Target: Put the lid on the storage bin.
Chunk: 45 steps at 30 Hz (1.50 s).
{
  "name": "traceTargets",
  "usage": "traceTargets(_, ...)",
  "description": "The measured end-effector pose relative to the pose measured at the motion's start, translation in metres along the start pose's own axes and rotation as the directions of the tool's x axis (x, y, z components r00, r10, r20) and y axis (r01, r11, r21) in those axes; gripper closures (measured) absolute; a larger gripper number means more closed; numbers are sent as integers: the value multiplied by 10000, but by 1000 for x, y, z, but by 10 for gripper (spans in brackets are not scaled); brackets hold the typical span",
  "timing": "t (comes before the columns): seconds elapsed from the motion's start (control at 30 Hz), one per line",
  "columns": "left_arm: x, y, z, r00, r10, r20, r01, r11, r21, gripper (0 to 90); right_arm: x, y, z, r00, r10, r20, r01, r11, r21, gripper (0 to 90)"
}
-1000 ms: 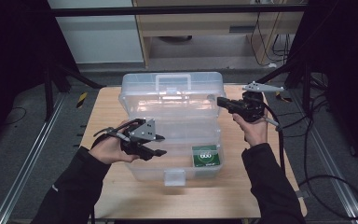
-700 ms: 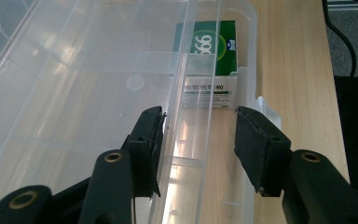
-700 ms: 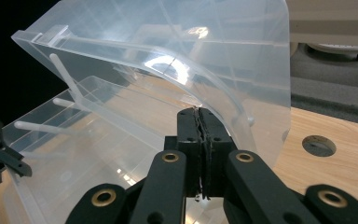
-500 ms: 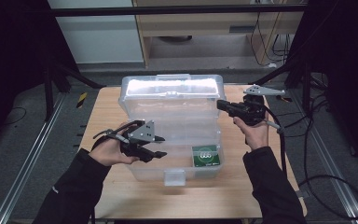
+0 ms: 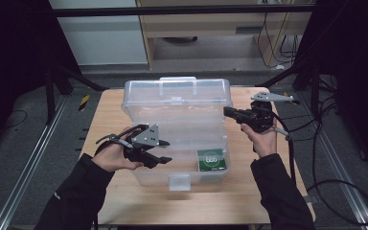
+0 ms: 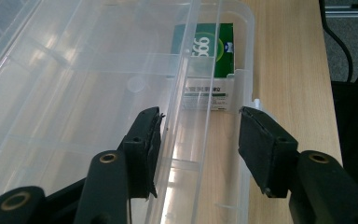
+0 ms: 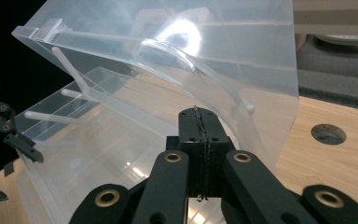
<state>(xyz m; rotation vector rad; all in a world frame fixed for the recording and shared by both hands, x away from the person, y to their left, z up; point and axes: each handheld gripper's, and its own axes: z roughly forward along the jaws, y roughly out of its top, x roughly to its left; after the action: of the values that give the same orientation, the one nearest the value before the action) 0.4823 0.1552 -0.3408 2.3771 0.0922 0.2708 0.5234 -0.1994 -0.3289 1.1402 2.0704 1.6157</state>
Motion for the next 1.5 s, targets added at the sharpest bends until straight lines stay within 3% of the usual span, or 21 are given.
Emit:
traceTargets(0.53, -2, -2, -10, 9990, -414, -177, 399, 9962, -772, 451, 0, -3, -2, 10000, -3, 51, 3, 9999, 108, 900)
traceTargets(0.73, -1, -5, -18, 9968, -756, -246, 716, 9883, -1344, 453, 0, -3, -2, 9999, -7, 103, 6, 9999, 126, 900)
traceTargets(1.0, 1, -14, -29, 9873, -1478, -583, 1339, 9715, -1957, 452, 0, -4, -1, 9999, -22, 130, 21, 9999, 145, 900)
traceTargets(1.13, 4, -20, -37, 9774, -1968, -766, 1740, 9560, -2363, 462, 0, -5, -1, 9999, -34, 143, 32, 9999, 143, 900)
traceTargets(1.17, 5, -21, -38, 9729, -2164, -812, 1902, 9492, -2506, 465, 0, -5, -1, 9999, -18, 140, 16, 9999, 141, 900)
traceTargets(1.27, 6, -26, -44, 9634, -2462, -1056, 2106, 9397, -2694, 477, 0, -5, -1, 9998, -44, 174, 42, 9999, 126, 900)
traceTargets(1.4, 6, -33, -52, 9473, -2882, -1396, 2387, 9261, -2923, 496, 0, -5, -2, 9998, -51, 190, 49, 9999, 129, 900)
traceTargets(1.5, 6, -38, -59, 9298, -3306, -1615, 2668, 9080, -3230, 518, 0, -5, -2, 9998, -66, 183, 64, 9999, 126, 900)
